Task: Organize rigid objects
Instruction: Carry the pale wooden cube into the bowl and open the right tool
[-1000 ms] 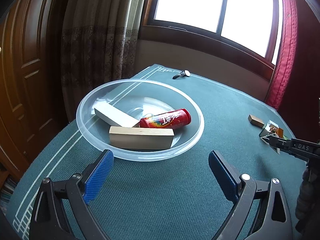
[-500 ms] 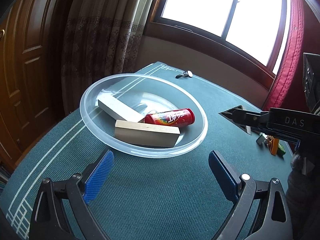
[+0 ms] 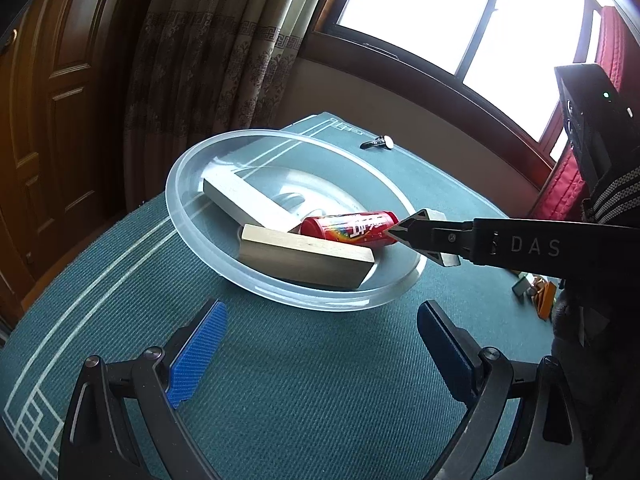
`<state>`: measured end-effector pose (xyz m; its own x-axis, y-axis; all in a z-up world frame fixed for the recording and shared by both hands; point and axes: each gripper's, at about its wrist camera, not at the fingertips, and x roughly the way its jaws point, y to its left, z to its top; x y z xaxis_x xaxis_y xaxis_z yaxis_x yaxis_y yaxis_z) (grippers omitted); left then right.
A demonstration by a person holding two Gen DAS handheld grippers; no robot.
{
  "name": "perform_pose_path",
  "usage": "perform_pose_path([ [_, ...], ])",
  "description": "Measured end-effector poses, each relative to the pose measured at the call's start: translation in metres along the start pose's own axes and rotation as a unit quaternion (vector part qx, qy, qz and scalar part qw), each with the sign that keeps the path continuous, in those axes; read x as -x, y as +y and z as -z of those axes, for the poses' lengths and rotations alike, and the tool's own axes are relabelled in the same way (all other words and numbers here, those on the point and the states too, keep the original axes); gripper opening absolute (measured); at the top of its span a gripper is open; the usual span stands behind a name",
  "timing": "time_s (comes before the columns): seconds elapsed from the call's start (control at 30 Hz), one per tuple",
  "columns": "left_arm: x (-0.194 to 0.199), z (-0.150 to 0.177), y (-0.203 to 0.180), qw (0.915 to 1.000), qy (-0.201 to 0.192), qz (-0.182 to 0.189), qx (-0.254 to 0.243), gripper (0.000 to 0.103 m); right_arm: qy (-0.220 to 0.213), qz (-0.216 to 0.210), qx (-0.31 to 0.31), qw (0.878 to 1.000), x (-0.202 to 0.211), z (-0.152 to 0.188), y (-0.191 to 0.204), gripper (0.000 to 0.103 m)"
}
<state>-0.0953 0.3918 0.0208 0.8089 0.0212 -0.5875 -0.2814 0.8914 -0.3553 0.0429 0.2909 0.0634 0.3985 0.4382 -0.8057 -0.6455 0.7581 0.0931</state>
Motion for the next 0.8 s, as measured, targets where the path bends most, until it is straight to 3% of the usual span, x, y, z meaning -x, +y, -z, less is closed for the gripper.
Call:
perform_pose_path([
  [0.53, -0.003, 0.0, 0.003, 0.9998, 0.013, 0.004, 0.012, 0.097, 0.017, -0.001, 0.016, 1.0, -0.018, -0.015, 0.007, 0.031],
  [0.7, -0.003, 0.001, 0.003, 0.9998, 0.014, 0.004, 0.012, 0.097, 0.007, -0.028, -0.014, 0.999, -0.022, -0.018, -0.001, 0.032],
  [0.77, -0.003, 0.0, 0.003, 0.9998, 0.014, 0.005, 0.012, 0.097, 0.002, -0.036, -0.029, 0.999, -0.021, -0.019, -0.006, 0.033],
  [0.8, -0.003, 0.001, 0.003, 0.9998, 0.015, 0.005, 0.012, 0.097, 0.0, -0.039, -0.036, 0.999, -0.02, -0.018, -0.009, 0.04],
])
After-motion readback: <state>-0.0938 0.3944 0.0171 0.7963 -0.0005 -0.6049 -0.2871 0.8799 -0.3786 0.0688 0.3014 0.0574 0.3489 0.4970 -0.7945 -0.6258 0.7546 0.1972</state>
